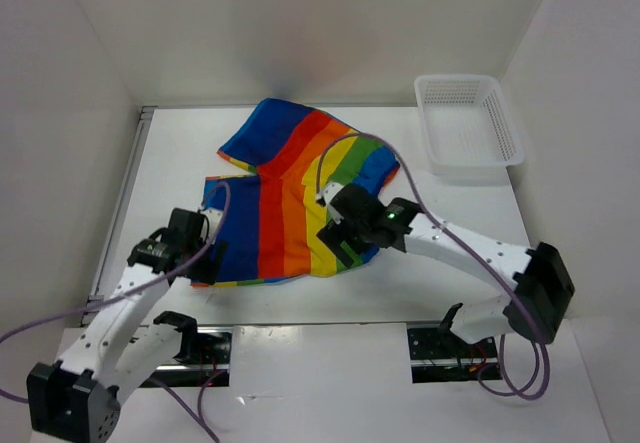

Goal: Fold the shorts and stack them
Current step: Flatten the shorts out, then fold the shorts

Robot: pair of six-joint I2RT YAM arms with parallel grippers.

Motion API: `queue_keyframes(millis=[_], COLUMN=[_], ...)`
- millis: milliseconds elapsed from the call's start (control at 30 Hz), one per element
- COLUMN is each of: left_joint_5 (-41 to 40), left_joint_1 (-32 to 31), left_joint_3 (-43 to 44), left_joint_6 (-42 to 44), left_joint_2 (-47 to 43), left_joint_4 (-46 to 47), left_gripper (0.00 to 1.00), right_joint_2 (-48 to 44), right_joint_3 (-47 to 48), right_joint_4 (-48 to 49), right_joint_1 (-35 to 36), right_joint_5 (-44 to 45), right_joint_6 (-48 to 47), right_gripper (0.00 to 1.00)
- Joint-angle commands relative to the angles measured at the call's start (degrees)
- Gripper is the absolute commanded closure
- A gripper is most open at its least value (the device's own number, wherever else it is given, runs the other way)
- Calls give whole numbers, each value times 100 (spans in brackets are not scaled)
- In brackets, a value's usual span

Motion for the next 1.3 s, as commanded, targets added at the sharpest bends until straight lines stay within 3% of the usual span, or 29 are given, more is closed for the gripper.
queue_keyframes(millis=[0, 33, 167, 400, 533, 667, 700, 767, 833, 867, 900, 1000, 1100, 1133, 1167, 1267], left_joint_5=[-141, -421, -643, -1004, -1003, -864, -776, -644, -372, -266, -170, 42, 95, 95, 95, 200], left_joint_1=[-524, -621, -911, -965, -965, -903, -903, -903, -851, -851, -798, -798, -798, -720, -588, -246], left_joint_3=[-576, -1066, -1737, -2407, -2346, -2196, -2074, -1863, -1371, -1195, -1020, -571, -394, -298, -236, 193], left_joint_6=[1, 1, 1, 1, 1, 1, 1, 1, 1, 1, 1, 1, 1, 1, 1, 1], left_joint_2=[-1000, -1446, -1872, -1373, -810, -239, 32, 341, 789, 973, 975, 975, 975, 923, 922, 730], left_joint_4=[33, 216, 236, 1176, 1387, 1440, 1501, 1563, 1502, 1379, 1291, 1036, 895, 895, 895, 738], left_gripper=[15, 13, 13, 18, 34, 56, 72, 87, 100, 100, 100, 100, 100, 100, 100, 100], right_joint_2=[357, 471, 832, 1323, 1561, 1851, 1922, 2089, 2185, 2247, 2247, 2493, 2669, 2669, 2721, 2452], right_joint_3=[-315, -316, -376, -377, -377, -377, -377, -430, -430, -430, -430, -378, -211, -210, -132, 219], right_joint_4=[341, 342, 447, 447, 394, 394, 464, 535, 684, 737, 789, 878, 878, 878, 878, 404], right_joint_1=[527, 590, 828, 828, 828, 828, 828, 828, 828, 828, 828, 828, 828, 741, 740, 687], right_joint_5=[574, 575, 645, 891, 892, 645, 732, 811, 952, 953, 1109, 1172, 1033, 823, 638, 181], right_joint_6=[-675, -745, -693, -631, -631, -763, -763, -763, -763, -711, -632, -570, -413, -351, -280, -279], right_gripper=[0, 0, 0, 0, 0, 0, 0, 3, 13, 20, 40, 66, 81, 94, 100, 100])
